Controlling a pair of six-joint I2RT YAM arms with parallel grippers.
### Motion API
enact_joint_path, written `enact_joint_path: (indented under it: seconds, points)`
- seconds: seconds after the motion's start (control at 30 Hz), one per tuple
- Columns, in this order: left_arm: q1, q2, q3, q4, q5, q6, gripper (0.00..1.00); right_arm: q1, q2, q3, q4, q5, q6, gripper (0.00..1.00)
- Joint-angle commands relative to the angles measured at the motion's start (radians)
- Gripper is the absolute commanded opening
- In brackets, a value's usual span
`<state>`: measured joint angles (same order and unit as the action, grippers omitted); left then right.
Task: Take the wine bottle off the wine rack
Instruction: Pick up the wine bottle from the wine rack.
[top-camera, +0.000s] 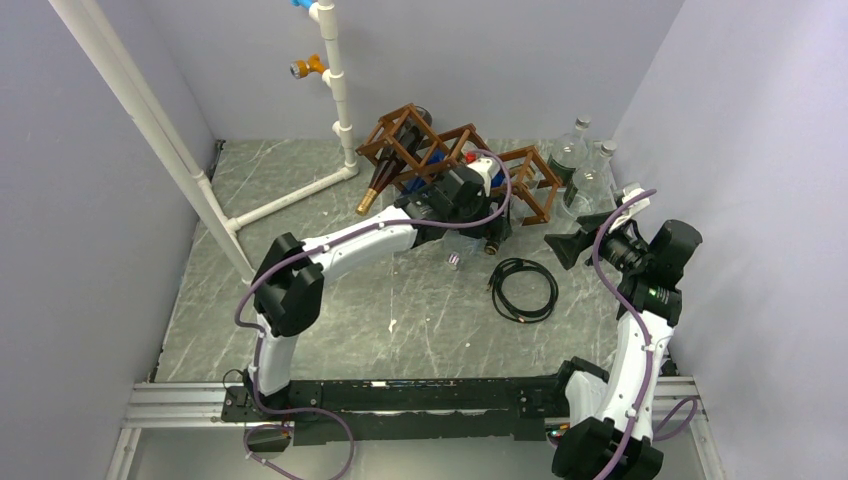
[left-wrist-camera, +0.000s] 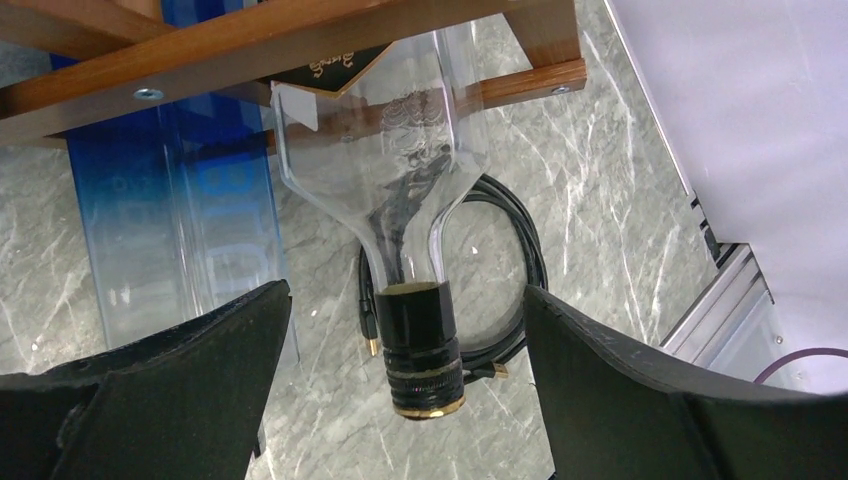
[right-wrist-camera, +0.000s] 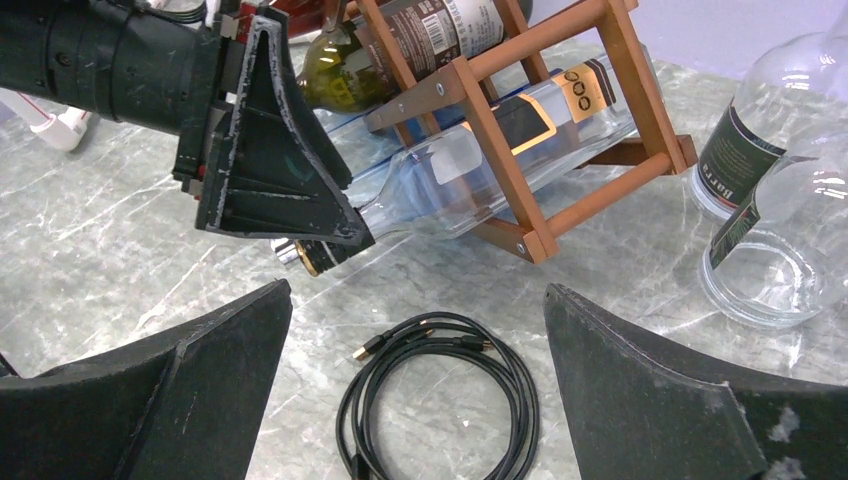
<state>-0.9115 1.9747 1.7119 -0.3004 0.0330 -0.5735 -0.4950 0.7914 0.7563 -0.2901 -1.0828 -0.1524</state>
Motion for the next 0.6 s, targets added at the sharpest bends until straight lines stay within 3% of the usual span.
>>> enact_joint_path:
  seconds: [0.0, 0.57]
  points:
    - [-0.004, 0.03, 0.066, 0.036, 0.025, 0.015, 0.91, -0.002, -0.014, -0.003, 0.037, -0.003, 0.001, 1.0]
    - [-0.004, 0.134, 0.14, 0.061, 0.046, 0.002, 0.82, 0.001, -0.009, -0.002, 0.034, 0.0, -0.004, 1.0]
